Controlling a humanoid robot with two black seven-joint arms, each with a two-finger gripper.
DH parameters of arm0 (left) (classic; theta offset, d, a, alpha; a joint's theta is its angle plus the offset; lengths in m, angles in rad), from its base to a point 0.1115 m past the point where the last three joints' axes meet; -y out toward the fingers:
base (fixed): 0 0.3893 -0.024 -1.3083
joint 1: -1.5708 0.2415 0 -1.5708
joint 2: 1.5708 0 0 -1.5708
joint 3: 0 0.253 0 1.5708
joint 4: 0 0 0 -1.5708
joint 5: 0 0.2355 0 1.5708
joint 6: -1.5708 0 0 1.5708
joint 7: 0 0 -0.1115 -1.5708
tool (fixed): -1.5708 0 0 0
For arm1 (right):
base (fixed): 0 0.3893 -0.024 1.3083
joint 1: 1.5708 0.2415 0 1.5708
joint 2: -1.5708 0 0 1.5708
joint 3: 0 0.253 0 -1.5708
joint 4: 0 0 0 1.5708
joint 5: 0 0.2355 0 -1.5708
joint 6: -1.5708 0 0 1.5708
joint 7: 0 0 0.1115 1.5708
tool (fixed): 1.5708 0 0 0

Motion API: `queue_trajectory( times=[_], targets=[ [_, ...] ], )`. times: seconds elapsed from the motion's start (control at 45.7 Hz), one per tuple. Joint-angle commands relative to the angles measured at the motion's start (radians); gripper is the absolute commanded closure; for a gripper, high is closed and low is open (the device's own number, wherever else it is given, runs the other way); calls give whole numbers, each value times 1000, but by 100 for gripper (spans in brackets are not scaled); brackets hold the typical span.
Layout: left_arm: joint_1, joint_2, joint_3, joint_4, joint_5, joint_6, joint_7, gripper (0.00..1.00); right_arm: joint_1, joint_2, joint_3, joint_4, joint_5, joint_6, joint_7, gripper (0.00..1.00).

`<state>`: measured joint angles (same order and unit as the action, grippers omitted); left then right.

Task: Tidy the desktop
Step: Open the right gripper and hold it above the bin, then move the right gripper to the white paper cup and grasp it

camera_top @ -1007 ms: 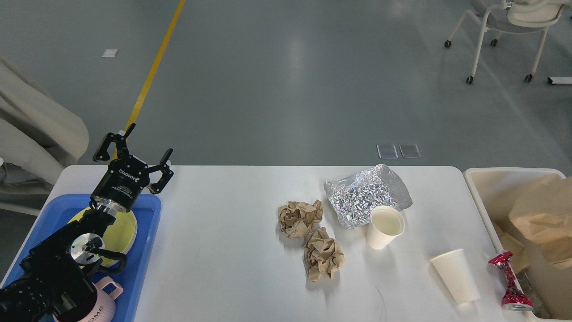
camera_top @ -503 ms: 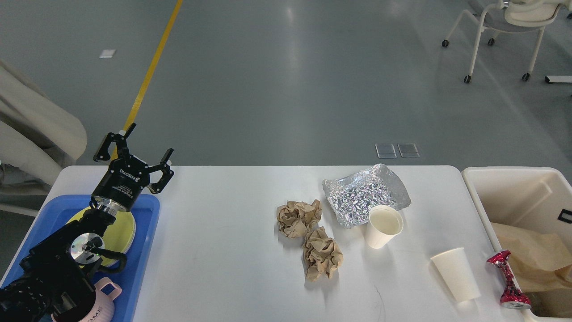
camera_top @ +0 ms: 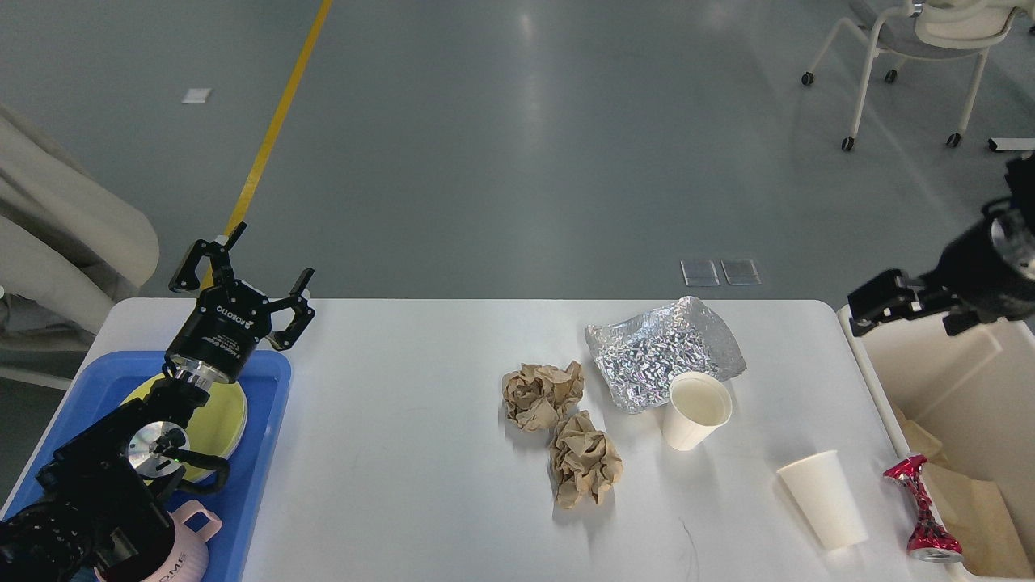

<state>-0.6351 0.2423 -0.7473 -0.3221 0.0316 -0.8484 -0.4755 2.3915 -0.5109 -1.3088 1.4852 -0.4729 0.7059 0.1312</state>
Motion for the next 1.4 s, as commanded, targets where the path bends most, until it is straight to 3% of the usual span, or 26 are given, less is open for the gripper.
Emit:
queue_trajectory(
  times=[0.0, 0.197, 0.285, 0.394, 0.503, 0.569, 0.744, 1.16, 1.27, 1.379],
  targets=[
    [2, 0, 0, 0, -1, 0, 0, 0, 110, 6, 190, 14, 65, 227, 16, 0],
    [2, 0, 0, 0, -1, 0, 0, 0, 140, 103, 250, 21, 103, 221, 5, 0],
    [2, 0, -1, 0, 1, 0, 0, 0, 22, 140, 250, 14, 103, 100, 4, 0],
    [2, 0, -1, 0, 1, 0, 2, 0, -191, 241, 220, -41, 106, -130, -10, 0],
    [0, 0, -1, 0, 1, 0, 0, 0, -391, 340, 122, -135, 123, -264, -15, 0],
    [0, 0, -1, 0, -1, 0, 0, 0, -489, 367, 106, -199, 157, -289, -25, 0],
    [0, 0, -1, 0, -1, -1, 2, 0, -693, 410, 88, -414, 241, -333, -105, 0],
    [2, 0, -1, 0, 1, -1, 2, 0, -873, 400, 86, -450, 241, -476, -101, 0],
    [2, 0, -1, 0, 1, 0, 2, 0, -931, 393, 99, -450, 241, -572, -99, 9],
    [2, 0, -1, 0, 1, -1, 0, 0, -959, 393, 100, -454, 241, -628, -97, 47]
  ],
)
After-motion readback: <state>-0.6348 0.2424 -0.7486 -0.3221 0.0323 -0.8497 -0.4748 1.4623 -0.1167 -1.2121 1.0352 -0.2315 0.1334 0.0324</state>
